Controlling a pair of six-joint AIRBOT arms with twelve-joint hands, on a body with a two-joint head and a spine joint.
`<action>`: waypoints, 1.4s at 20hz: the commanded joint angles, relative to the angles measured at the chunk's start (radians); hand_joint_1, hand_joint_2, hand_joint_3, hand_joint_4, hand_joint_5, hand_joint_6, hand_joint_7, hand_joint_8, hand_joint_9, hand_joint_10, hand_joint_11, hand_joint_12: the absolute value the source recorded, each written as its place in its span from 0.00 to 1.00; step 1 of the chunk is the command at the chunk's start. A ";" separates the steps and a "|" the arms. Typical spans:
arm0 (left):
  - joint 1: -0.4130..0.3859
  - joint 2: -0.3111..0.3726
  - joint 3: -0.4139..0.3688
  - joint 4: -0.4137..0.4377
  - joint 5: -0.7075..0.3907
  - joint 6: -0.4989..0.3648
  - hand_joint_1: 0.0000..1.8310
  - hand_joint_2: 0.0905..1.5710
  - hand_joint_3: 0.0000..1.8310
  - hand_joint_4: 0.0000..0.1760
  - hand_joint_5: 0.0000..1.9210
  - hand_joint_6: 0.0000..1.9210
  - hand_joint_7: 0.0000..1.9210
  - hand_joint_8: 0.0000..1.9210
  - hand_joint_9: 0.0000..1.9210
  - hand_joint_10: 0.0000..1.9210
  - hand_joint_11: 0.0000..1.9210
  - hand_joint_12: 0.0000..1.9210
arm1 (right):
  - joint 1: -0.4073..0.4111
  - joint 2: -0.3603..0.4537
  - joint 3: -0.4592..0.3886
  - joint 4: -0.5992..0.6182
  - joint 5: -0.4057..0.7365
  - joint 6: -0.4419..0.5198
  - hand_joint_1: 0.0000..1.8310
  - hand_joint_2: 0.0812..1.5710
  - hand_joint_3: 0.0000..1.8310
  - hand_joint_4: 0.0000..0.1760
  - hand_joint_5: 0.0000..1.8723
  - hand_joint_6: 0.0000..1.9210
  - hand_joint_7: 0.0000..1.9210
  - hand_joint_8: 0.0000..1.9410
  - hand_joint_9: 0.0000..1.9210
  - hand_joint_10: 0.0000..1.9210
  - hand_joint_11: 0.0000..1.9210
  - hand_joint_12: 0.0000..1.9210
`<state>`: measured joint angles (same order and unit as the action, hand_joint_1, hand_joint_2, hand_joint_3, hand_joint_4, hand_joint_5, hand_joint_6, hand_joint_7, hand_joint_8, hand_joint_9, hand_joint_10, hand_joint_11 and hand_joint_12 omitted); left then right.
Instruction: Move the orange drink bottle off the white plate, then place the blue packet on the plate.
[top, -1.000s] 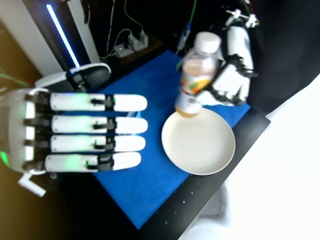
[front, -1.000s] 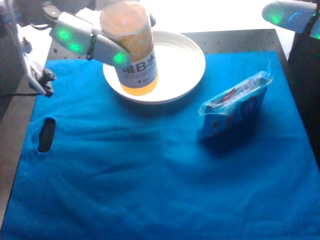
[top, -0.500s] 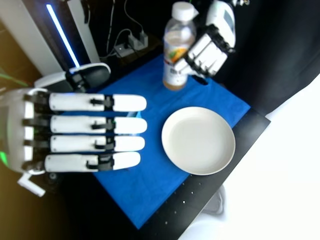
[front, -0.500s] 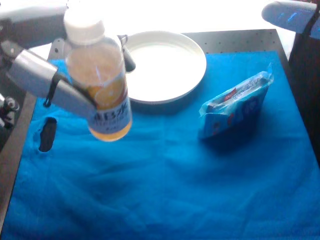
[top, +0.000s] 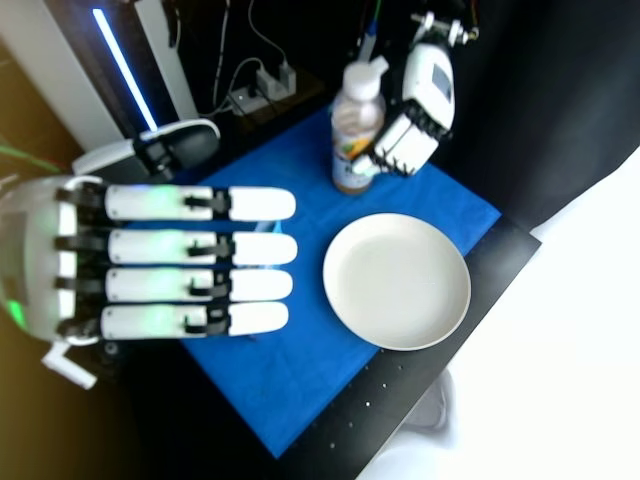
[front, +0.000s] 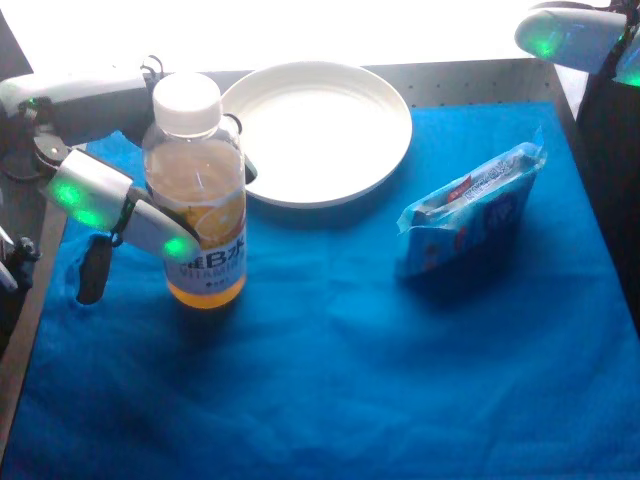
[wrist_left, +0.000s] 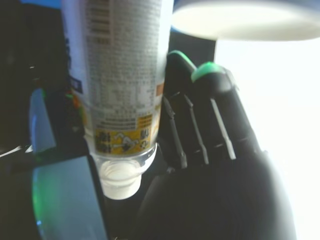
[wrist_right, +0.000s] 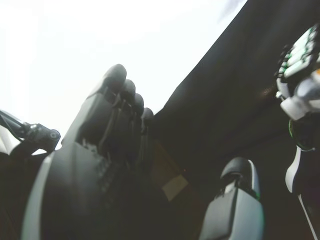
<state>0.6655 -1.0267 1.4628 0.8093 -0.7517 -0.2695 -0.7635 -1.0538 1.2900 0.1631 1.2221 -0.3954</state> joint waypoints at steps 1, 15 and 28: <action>-0.003 -0.005 0.002 -0.076 -0.083 -0.009 0.70 0.66 0.00 0.00 0.65 0.10 0.56 0.57 0.51 0.61 0.36 0.88 | 0.011 -0.001 -0.001 0.010 0.116 0.011 0.30 0.47 0.00 0.06 0.21 0.00 0.22 0.00 0.25 0.00 0.22 0.12; 0.046 0.048 -0.063 -0.102 -0.088 0.045 0.50 0.40 0.00 0.43 0.15 0.00 0.22 0.00 0.25 0.05 0.03 0.67 | 0.011 0.000 -0.004 0.006 0.116 0.012 0.32 0.47 0.00 0.06 0.21 0.00 0.23 0.00 0.27 0.01 0.23 0.12; 0.105 0.150 -0.166 -0.188 -0.104 0.167 0.33 0.32 0.00 1.00 0.00 0.00 0.00 0.00 0.00 0.00 0.00 0.00 | 0.011 0.002 -0.009 -0.009 0.115 0.012 0.36 0.44 0.00 0.62 0.11 0.00 0.16 0.01 0.22 0.01 0.10 0.44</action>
<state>0.7811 -0.8711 1.2888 0.6743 -0.7631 -0.0982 -0.7635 -1.0527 1.2831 0.1394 1.2217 -0.3931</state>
